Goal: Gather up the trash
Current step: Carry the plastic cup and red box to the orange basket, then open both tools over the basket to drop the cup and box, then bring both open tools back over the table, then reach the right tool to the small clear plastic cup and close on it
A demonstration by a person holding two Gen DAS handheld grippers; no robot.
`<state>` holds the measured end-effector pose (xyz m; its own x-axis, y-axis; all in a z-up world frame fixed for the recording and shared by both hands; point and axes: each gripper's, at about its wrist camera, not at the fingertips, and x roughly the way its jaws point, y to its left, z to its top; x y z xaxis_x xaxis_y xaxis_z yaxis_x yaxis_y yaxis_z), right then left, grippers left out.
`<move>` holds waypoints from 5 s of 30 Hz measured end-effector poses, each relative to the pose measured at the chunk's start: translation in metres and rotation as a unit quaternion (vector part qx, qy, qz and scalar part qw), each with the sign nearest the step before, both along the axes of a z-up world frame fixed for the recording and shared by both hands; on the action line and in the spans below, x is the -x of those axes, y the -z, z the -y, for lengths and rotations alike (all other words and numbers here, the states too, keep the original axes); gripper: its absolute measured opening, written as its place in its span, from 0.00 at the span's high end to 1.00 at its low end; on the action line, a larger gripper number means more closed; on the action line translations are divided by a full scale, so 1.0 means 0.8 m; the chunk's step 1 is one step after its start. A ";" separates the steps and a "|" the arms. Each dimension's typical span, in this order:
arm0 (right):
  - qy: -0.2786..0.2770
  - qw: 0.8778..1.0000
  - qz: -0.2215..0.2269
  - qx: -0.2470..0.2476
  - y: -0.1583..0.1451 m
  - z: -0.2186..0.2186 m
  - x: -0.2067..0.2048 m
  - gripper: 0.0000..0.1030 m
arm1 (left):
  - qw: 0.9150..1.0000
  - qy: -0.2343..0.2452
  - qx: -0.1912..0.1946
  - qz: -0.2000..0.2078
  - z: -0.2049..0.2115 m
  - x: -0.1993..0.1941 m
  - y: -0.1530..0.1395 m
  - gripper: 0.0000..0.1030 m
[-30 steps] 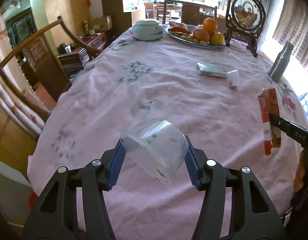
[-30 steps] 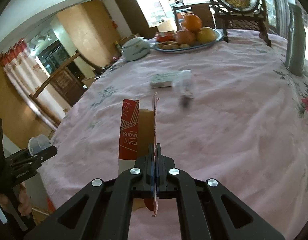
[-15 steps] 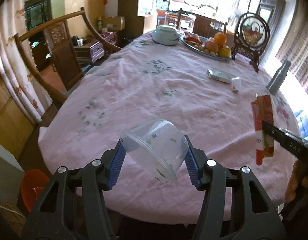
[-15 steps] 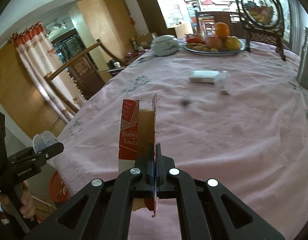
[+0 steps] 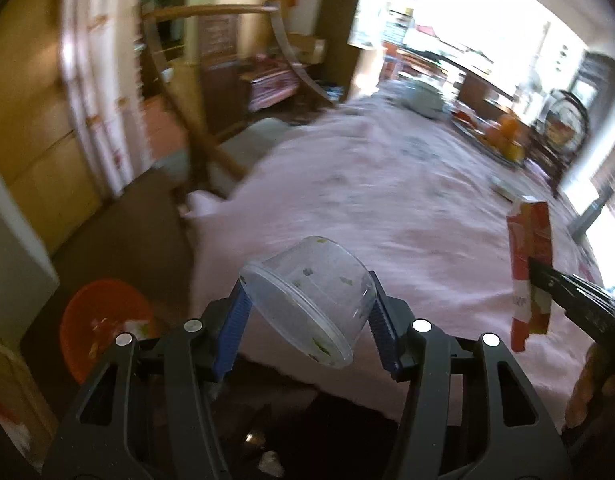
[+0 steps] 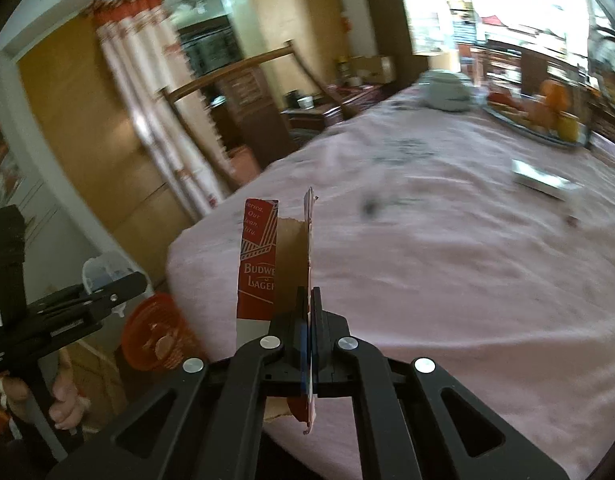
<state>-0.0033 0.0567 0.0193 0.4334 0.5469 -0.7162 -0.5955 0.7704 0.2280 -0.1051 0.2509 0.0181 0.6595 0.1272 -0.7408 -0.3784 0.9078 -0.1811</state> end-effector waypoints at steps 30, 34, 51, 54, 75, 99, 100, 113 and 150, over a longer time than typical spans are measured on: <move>-0.297 0.933 -0.142 0.145 0.212 -0.495 0.120 0.98 | 0.940 -0.252 0.145 -0.180 -0.308 0.163 0.250 0.46; -0.306 0.925 -0.154 0.163 0.239 -0.516 0.119 0.98 | 0.935 -0.257 0.146 -0.197 -0.325 0.150 0.271 0.46; -0.292 0.930 -0.161 0.155 0.270 -0.544 0.095 0.67 | 0.933 -0.259 0.128 -0.214 -0.329 0.148 0.276 0.20; -0.284 0.934 -0.159 0.149 0.264 -0.537 0.088 0.67 | 0.932 -0.261 0.130 -0.213 -0.327 0.151 0.269 0.20; -0.255 0.963 -0.091 0.021 0.061 -0.307 0.066 0.45 | 0.977 -0.163 0.072 -0.116 -0.215 0.108 0.118 0.16; 0.168 0.985 0.013 -0.028 0.003 0.204 -0.077 0.11 | 0.988 0.145 -0.032 -0.048 0.124 -0.109 -0.004 0.13; 0.182 0.983 0.014 -0.027 0.003 0.221 -0.081 0.10 | 0.986 0.155 -0.032 -0.047 0.135 -0.117 -0.006 0.13; 0.285 0.958 0.003 0.027 0.012 0.333 -0.149 0.10 | 0.966 0.252 -0.041 -0.033 0.269 -0.242 -0.017 0.13; 0.295 0.949 -0.025 0.106 0.080 0.261 -0.315 0.70 | 0.962 0.262 -0.022 -0.079 0.254 -0.364 0.031 0.11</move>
